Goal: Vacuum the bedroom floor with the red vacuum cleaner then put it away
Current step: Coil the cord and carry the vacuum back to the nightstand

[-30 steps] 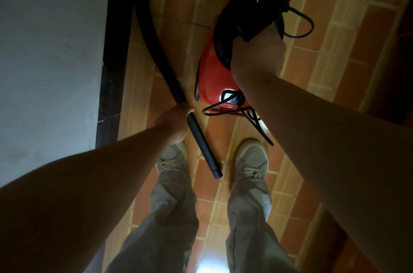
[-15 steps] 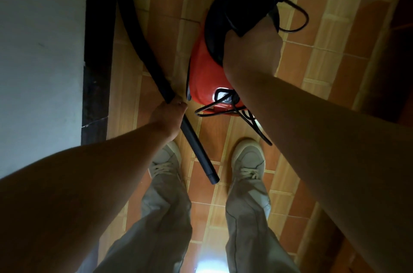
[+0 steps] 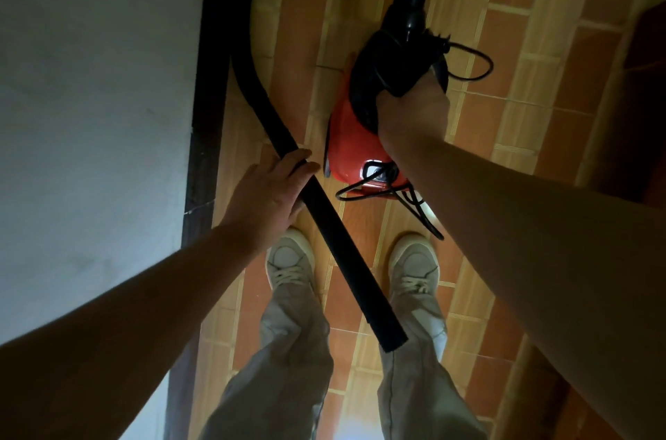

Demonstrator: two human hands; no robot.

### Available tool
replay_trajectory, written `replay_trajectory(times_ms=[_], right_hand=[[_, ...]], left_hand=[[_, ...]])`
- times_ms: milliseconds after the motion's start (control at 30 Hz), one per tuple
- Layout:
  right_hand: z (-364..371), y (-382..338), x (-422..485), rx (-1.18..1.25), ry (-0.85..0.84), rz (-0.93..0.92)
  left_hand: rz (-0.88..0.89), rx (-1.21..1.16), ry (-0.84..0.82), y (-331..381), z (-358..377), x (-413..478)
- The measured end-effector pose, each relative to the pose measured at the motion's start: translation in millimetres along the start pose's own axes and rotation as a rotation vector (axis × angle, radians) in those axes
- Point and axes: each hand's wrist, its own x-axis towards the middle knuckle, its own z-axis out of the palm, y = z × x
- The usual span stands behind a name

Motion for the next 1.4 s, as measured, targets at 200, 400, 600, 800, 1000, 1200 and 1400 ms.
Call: replay_trajectory(times_ms=[200,400,600,800,1000,1200,1400], right_hand=[[-6.7,-7.4,-0.9,0.132,-0.147,0.129],[-15.3,-8.7,2.9,0.235,-0.22,0.211],[-24.1,-16.8,5.7,0.276,-0.32,0.276],[-50.0,-38.8,1.2,0.344,-0.277,0.306],[-108.9,-81.7,-23.5,0.379,-0.315,0.261],[-210.4,-142.1,-71.8,0.297,-0.249,0.112],[-319.7,-192.8,-153.8,0.281,-0.236,0.174]], left_hand=[[-0.048,-0.055,0.181,1.0,-52.1,3.6],[-0.014,-0.13,0.227,6.0,-75.6,25.0],[0.019,-0.162,0.191,12.1,-92.5,43.7],[0.034,-0.147,0.196,13.8,-126.7,45.7],[0.054,-0.278,0.25,35.8,-192.7,32.6],[0.06,-0.381,0.313,93.1,-293.9,14.9],[0.007,-0.489,0.394,175.2,-405.1,-19.9]])
